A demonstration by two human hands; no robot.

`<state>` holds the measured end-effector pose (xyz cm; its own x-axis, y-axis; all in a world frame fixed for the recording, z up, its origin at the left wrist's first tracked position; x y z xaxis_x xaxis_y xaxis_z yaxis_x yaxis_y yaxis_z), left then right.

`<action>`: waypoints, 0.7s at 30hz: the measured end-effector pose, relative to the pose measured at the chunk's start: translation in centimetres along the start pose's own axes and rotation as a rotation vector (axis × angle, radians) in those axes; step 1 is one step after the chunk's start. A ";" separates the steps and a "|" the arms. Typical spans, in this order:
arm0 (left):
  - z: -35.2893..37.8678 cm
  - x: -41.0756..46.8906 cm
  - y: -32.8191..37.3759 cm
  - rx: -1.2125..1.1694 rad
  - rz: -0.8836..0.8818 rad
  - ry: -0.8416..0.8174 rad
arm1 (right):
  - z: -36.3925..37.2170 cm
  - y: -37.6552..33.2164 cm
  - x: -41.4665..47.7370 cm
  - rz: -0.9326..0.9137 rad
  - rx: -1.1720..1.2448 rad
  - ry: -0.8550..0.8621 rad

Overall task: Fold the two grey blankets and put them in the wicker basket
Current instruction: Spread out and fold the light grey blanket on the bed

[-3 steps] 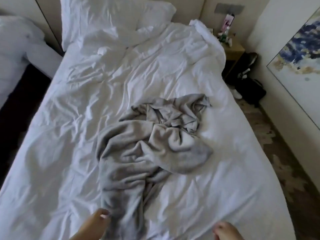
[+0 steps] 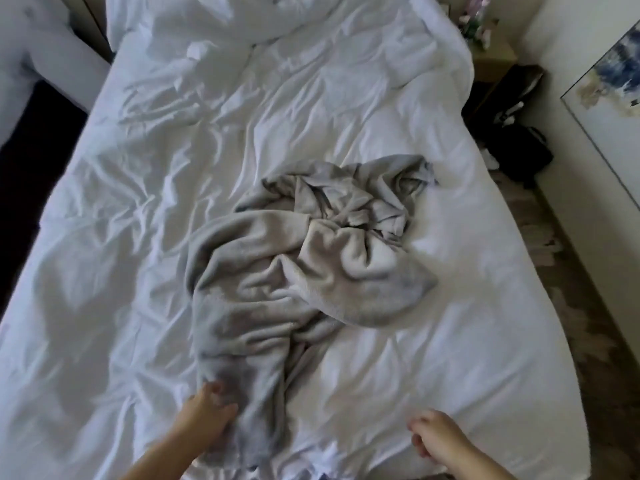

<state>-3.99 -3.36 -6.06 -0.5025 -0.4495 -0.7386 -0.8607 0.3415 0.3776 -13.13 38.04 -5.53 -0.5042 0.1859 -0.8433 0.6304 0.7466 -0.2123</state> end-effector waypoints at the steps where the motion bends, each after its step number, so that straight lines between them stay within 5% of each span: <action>1: 0.1 0.9 1.4 0.014 -0.044 0.026 | 0.6 -0.8 0.3 0.037 0.013 -0.045; 6: 4.0 3.2 0.7 0.085 -0.195 -0.046 | 6.0 -4.9 4.1 0.019 0.107 -0.181; 10: 3.3 3.7 2.9 0.160 -0.082 0.005 | 10.6 -9.2 5.5 0.031 0.367 -0.323; 15: 0.9 2.0 5.0 -0.417 -0.172 -0.098 | 14.8 -14.7 4.5 0.129 0.694 -0.414; 21: -6.6 -1.3 11.0 -0.772 -0.015 -0.044 | 12.4 -22.3 -0.6 0.209 0.986 -0.621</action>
<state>-13.30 -4.50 2.76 -0.5004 -0.4108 -0.7621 -0.6892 -0.3437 0.6379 -19.52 13.35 -6.39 -0.1358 -0.2995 -0.9444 0.9867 -0.1270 -0.1016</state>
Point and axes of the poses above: each hand's wrist, its own x-axis towards the middle knuckle, its own z-axis out of the palm, y = z × x, the point moved 8 cm from there along x, towards the middle knuckle, and after that the axes turned 2 degrees about y, right-handed, at the moved point
